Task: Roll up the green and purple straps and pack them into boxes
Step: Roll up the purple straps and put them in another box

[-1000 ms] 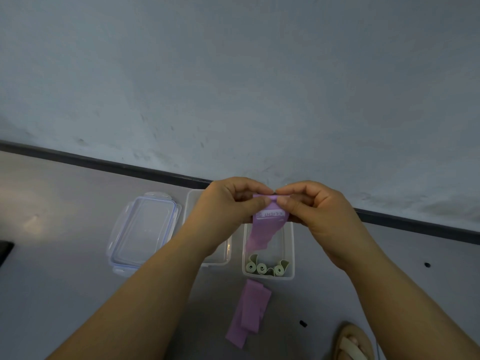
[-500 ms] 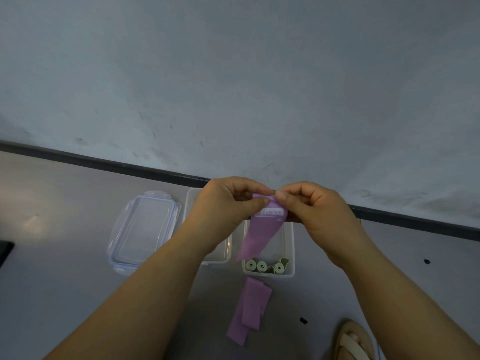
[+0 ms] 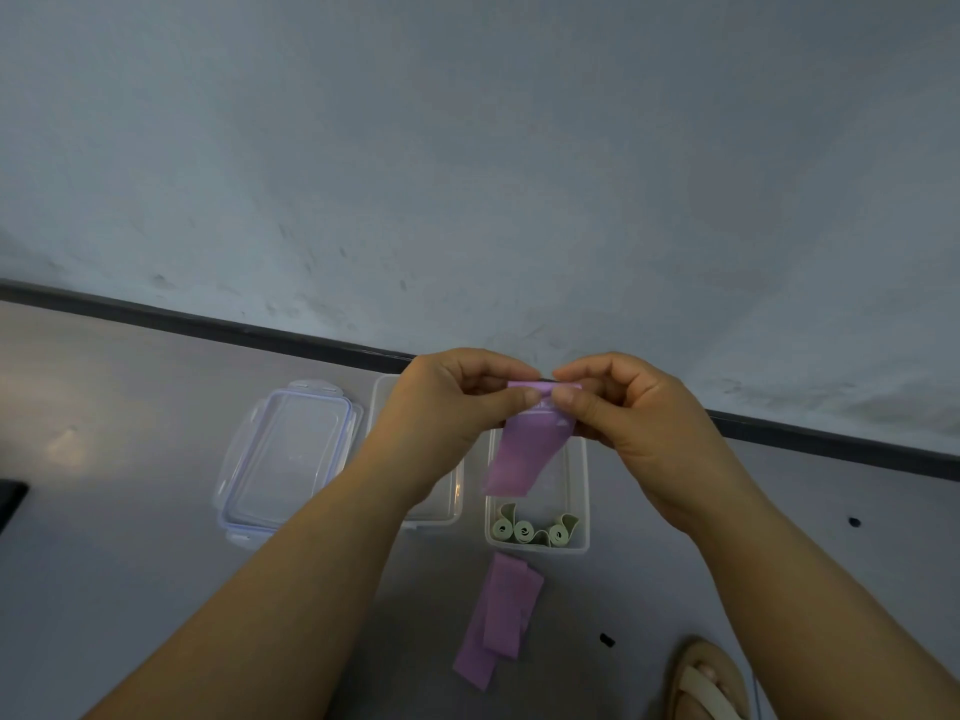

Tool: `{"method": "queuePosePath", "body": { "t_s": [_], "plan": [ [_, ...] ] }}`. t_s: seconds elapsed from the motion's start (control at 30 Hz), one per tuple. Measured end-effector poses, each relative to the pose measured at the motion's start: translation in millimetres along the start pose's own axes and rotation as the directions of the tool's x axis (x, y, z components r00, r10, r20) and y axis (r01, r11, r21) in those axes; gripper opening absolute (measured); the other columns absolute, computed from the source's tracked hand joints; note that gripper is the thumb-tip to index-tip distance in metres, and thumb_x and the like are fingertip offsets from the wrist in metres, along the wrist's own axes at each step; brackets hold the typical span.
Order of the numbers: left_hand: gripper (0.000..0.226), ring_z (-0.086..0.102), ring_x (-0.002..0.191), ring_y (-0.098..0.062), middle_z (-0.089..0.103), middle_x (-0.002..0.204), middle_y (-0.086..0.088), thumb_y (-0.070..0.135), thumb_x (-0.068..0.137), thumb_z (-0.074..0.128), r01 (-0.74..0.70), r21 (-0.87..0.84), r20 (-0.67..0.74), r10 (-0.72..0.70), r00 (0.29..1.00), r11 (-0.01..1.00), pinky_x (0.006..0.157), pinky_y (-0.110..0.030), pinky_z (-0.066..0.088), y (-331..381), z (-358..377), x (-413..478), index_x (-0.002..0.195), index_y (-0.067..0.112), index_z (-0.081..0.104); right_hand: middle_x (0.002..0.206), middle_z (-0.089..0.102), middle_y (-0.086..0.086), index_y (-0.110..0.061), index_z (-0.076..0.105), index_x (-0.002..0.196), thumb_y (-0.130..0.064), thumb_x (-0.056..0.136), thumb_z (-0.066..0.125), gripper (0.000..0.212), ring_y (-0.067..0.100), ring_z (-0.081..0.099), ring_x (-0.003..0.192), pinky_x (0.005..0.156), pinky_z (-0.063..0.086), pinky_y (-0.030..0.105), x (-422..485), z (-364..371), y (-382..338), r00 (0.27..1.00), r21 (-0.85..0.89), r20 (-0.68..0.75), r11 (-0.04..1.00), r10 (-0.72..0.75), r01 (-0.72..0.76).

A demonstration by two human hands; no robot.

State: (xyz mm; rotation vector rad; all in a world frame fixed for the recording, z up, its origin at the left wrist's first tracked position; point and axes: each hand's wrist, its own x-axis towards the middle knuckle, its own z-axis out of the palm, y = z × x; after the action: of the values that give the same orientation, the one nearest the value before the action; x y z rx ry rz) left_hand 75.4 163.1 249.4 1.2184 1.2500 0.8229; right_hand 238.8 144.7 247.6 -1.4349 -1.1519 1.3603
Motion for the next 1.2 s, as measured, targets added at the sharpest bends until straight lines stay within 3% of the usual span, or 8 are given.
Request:
{"method": "queuePosePath", "body": {
  "t_s": [0.17, 0.4, 0.6, 0.73, 0.97, 1.2],
  "plan": [
    [0.016, 0.069, 0.078, -0.011, 0.074, 0.081, 0.003, 0.006, 0.077, 0.072, -0.020, 0.021, -0.008, 0.020, 1.000, 1.000, 0.071, -0.018, 0.056, -1.5, 0.1, 0.7, 0.081, 0.021, 0.072, 0.085, 0.072, 0.000, -0.018, 0.067, 0.091, -0.044, 0.066, 0.059, 0.037, 0.011, 0.069, 0.079, 0.073, 0.056, 0.022, -0.8, 0.9, -0.8, 0.999, -0.056, 0.031, 0.998, 0.040, -0.038],
    [0.020, 0.067, 0.068, -0.003, 0.071, 0.068, 0.011, 0.001, 0.075, 0.072, -0.040, 0.014, 0.010, 0.039, 0.999, 0.999, 0.064, -0.010, 0.051, -0.9, 1.2, 0.1, 0.077, 0.021, 0.071, 0.078, 0.072, -0.001, -0.019, 0.068, 0.084, -0.022, 0.083, 0.063, 0.005, 0.007, 0.067, 0.070, 0.064, 0.055, 0.016, -0.7, 0.6, 0.5, 0.999, -0.122, 0.014, 0.992, 0.036, -0.034],
    [0.019, 0.069, 0.085, -0.013, 0.074, 0.090, -0.003, 0.012, 0.077, 0.073, 0.010, 0.005, 0.068, -0.010, 0.998, 1.000, 0.079, -0.022, 0.056, -2.0, 1.2, 0.4, 0.095, 0.018, 0.071, 0.079, 0.071, -0.001, -0.020, 0.068, 0.085, -0.020, 0.079, 0.066, 0.006, 0.005, 0.067, 0.072, 0.066, 0.055, 0.018, -0.1, -1.7, 0.6, 0.999, -0.084, -0.017, 0.996, 0.030, -0.031],
    [0.006, 0.067, 0.077, -0.001, 0.074, 0.080, 0.008, 0.025, 0.082, 0.067, 0.005, 0.083, 0.044, -0.009, 0.999, 0.997, 0.070, -0.011, 0.052, -2.9, 2.0, 0.9, 0.086, 0.026, 0.072, 0.081, 0.070, 0.001, -0.022, 0.067, 0.083, -0.016, 0.078, 0.067, 0.008, 0.008, 0.067, 0.076, 0.071, 0.056, 0.022, 0.2, -1.8, 0.5, 1.000, -0.053, -0.023, 0.998, 0.022, -0.023],
    [0.012, 0.068, 0.076, -0.007, 0.073, 0.083, 0.005, 0.014, 0.082, 0.068, -0.005, 0.075, 0.046, 0.001, 0.999, 0.997, 0.070, -0.017, 0.055, -4.2, 0.9, 1.9, 0.086, 0.025, 0.070, 0.078, 0.069, -0.008, -0.025, 0.066, 0.080, -0.010, 0.075, 0.070, 0.016, 0.006, 0.065, 0.078, 0.077, 0.056, 0.023, -0.2, -1.7, 0.4, 1.000, -0.095, -0.009, 0.995, -0.012, 0.012],
    [0.015, 0.068, 0.078, -0.007, 0.074, 0.084, 0.002, 0.007, 0.082, 0.067, -0.007, 0.009, 0.050, 0.006, 0.999, 1.000, 0.071, -0.017, 0.055, -5.0, -0.6, 1.9, 0.086, 0.021, 0.070, 0.090, 0.071, 0.005, -0.017, 0.067, 0.092, -0.021, 0.082, 0.064, 0.011, 0.015, 0.069, 0.083, 0.074, 0.057, 0.025, -0.8, -2.4, 0.2, 0.999, -0.092, 0.024, 0.995, 0.042, -0.040]
  ]
}}
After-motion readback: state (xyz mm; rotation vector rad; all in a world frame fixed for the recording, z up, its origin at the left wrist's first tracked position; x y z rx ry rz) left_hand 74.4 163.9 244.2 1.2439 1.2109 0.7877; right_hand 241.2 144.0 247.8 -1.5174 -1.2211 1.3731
